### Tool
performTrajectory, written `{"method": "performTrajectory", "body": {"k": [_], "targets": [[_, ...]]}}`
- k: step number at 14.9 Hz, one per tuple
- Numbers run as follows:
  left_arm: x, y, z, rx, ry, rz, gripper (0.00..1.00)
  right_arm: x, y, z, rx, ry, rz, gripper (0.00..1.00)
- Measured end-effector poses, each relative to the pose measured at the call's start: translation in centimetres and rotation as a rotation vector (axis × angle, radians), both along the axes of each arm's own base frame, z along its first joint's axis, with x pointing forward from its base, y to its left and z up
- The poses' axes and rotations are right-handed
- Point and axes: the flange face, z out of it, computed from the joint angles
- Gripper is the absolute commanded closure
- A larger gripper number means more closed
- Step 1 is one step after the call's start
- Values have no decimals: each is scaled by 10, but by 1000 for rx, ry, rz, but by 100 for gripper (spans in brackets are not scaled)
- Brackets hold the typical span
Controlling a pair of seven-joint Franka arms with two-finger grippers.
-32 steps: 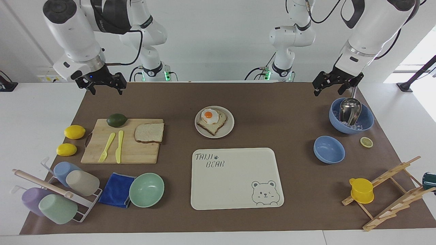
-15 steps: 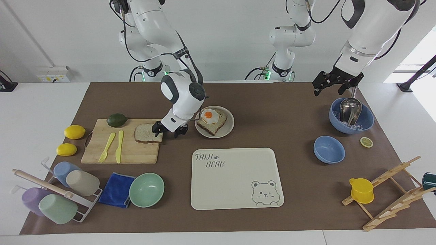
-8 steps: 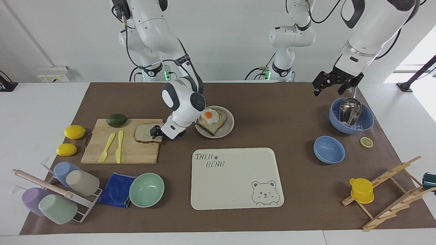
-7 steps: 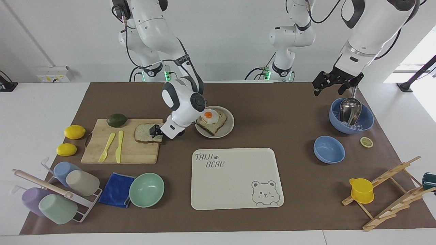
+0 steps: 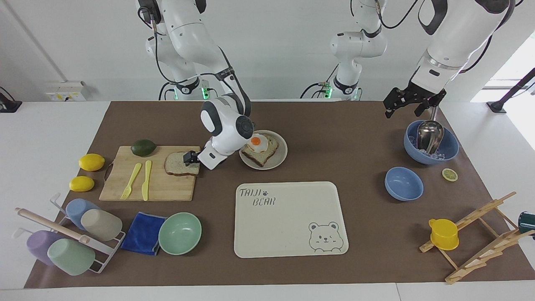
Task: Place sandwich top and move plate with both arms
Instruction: 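Reach the right gripper to the bread slice on the cutting board, then grasp the bread slice with the right gripper and lift it, then carry the bread over the egg plate and lower it on top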
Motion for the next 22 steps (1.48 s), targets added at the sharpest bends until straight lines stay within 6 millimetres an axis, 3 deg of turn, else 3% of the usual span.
{"method": "performTrajectory", "body": {"k": [5, 7, 8, 13, 15, 18, 20, 22], "targets": [[0, 0, 0, 0, 0, 0, 0, -5, -3, -1, -13, 15, -6, 65], [0, 0, 0, 0, 0, -1, 0, -8, -2, -1, -23, 25, -6, 93], [0, 0, 0, 0, 0, -1, 0, -9, 1, 0, -27, 27, -3, 100], [0, 0, 0, 0, 0, 0, 0, -11, 8, 11, -33, 20, 4, 100], [0, 0, 0, 0, 0, 0, 0, -12, 24, 25, -55, 21, 13, 100], [0, 0, 0, 0, 0, 0, 0, -33, 81, 61, -116, 32, 65, 100], [0, 0, 0, 0, 0, 0, 0, -71, 135, 77, -170, 44, 134, 100], [0, 0, 0, 0, 0, 0, 0, -106, 175, 84, -198, 30, 190, 100]]}}
